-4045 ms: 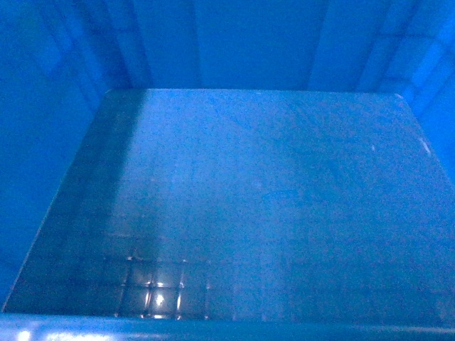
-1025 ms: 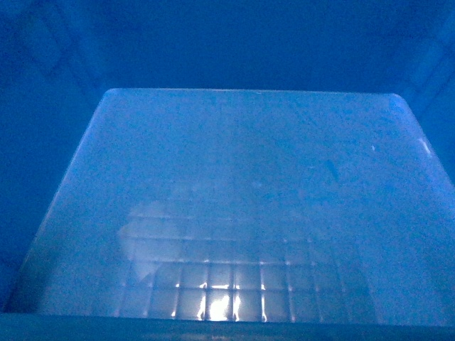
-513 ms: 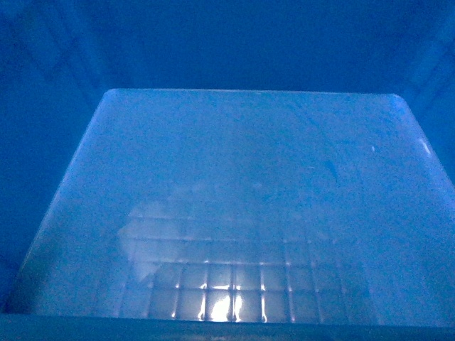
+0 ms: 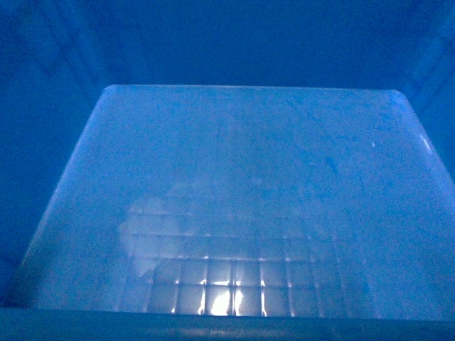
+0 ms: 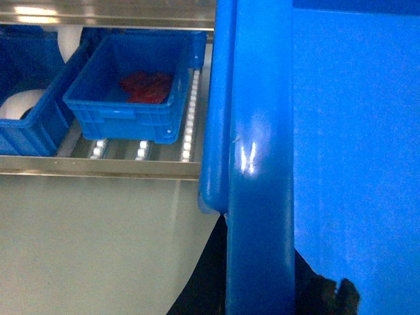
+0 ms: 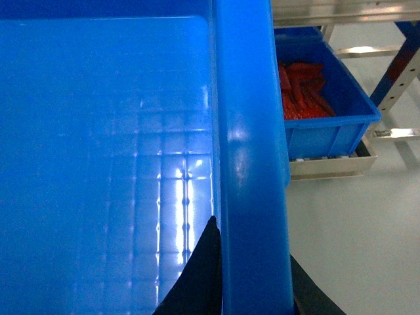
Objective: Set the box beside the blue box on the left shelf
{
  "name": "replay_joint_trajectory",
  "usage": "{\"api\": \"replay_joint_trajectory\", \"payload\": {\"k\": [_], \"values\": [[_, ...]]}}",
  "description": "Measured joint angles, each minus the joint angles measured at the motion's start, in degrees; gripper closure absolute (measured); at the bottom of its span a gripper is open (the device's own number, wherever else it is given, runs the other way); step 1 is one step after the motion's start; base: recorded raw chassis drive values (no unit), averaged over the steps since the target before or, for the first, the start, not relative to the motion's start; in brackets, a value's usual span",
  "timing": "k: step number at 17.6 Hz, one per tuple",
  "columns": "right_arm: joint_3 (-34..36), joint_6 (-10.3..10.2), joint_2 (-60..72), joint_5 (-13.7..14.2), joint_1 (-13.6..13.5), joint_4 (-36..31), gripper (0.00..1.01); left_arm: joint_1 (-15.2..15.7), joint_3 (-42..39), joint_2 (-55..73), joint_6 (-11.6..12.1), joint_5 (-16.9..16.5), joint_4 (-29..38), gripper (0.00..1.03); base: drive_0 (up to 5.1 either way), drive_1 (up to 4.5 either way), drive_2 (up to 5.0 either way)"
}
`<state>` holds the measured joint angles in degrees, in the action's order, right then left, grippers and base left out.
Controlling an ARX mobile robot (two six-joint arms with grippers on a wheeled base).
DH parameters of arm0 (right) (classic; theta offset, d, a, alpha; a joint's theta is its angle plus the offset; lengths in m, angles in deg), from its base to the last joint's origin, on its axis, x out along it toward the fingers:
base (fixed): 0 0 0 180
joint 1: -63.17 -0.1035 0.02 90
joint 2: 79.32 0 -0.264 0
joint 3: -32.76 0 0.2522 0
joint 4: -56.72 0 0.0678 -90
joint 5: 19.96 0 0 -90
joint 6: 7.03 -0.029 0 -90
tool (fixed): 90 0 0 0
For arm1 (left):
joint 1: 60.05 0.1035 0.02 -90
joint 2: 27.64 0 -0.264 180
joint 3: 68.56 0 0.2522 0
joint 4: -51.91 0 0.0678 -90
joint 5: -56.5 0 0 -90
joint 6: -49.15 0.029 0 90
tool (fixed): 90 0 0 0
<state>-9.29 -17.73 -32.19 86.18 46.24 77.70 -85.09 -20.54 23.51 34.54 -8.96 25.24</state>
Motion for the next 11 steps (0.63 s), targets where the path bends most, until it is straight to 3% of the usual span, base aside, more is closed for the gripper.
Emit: {"api": "replay_joint_trajectory", "payload": {"k": [11], "values": [[0.00, -0.02, 0.02, -0.04, 0.00, 0.33, 0.92, 0.00, -0.02, 0.02, -0.07, -0.07, -0.37, 0.95, 0.0, 0.00, 0.0]]}}
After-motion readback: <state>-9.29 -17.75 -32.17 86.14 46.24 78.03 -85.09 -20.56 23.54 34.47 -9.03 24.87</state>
